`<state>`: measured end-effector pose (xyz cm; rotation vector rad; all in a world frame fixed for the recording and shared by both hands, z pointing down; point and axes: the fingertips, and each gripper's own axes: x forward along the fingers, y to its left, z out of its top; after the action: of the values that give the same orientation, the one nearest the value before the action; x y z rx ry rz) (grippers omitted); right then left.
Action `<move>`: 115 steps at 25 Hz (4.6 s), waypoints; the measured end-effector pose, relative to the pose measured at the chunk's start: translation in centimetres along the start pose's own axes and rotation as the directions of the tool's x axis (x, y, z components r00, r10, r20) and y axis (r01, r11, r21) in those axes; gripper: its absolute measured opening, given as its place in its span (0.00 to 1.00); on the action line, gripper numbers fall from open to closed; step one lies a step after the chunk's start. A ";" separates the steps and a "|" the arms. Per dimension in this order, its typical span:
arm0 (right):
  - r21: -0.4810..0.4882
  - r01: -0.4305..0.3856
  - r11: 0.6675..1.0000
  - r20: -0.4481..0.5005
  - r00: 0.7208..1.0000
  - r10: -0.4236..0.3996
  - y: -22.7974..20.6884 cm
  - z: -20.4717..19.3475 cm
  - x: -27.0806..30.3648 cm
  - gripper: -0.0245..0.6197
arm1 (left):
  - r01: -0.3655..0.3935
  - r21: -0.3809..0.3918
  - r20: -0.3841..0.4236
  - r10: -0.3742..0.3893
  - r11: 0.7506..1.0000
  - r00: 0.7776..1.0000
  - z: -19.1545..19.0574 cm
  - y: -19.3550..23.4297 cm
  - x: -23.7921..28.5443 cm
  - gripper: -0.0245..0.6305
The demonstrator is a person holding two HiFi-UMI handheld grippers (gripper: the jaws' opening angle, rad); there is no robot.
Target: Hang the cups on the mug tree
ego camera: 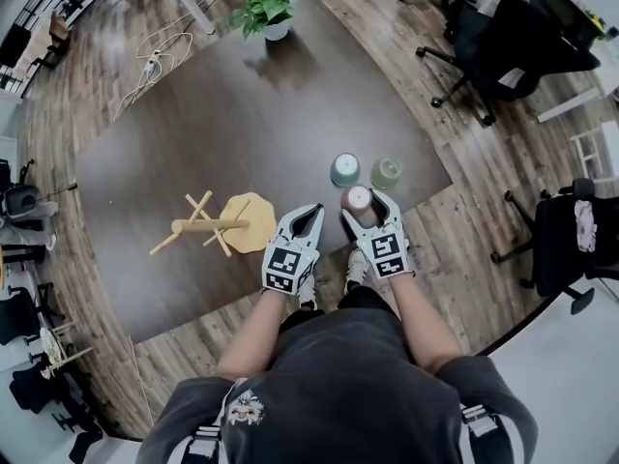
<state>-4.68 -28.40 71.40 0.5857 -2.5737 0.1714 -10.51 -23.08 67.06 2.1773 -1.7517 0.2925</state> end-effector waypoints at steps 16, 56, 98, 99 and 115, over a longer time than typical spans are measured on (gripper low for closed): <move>-0.005 0.006 1.000 0.154 0.988 -0.005 1.5 5.3 -4.3 0.54 | -0.013 -0.005 0.064 0.013 1.000 0.998 1.9 -0.8 -3.2 0.05; -0.013 -0.539 0.842 0.260 0.811 0.524 14.6 17.1 2.3 0.54 | -0.481 -0.169 0.115 0.502 0.860 0.857 -0.4 4.8 -17.8 0.05; 0.602 -0.636 0.483 0.301 0.741 0.600 20.4 11.3 8.1 0.54 | -0.541 -0.242 0.144 0.581 0.806 0.801 -1.8 7.0 -24.8 0.05; 0.605 -0.635 0.480 0.301 0.741 0.600 20.4 11.2 8.1 0.54 | -0.540 -0.242 0.145 0.580 0.806 0.801 -1.8 7.1 -24.8 0.05; 0.652 -0.628 0.426 0.329 0.740 0.587 20.4 11.0 7.8 0.54 | -0.511 -0.243 0.173 0.555 0.825 0.814 -0.7 7.6 -24.7 0.05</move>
<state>-24.47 -15.44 65.40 -0.1769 -2.5632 1.5302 -23.40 -1.87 59.74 1.5975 -2.4081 -0.0126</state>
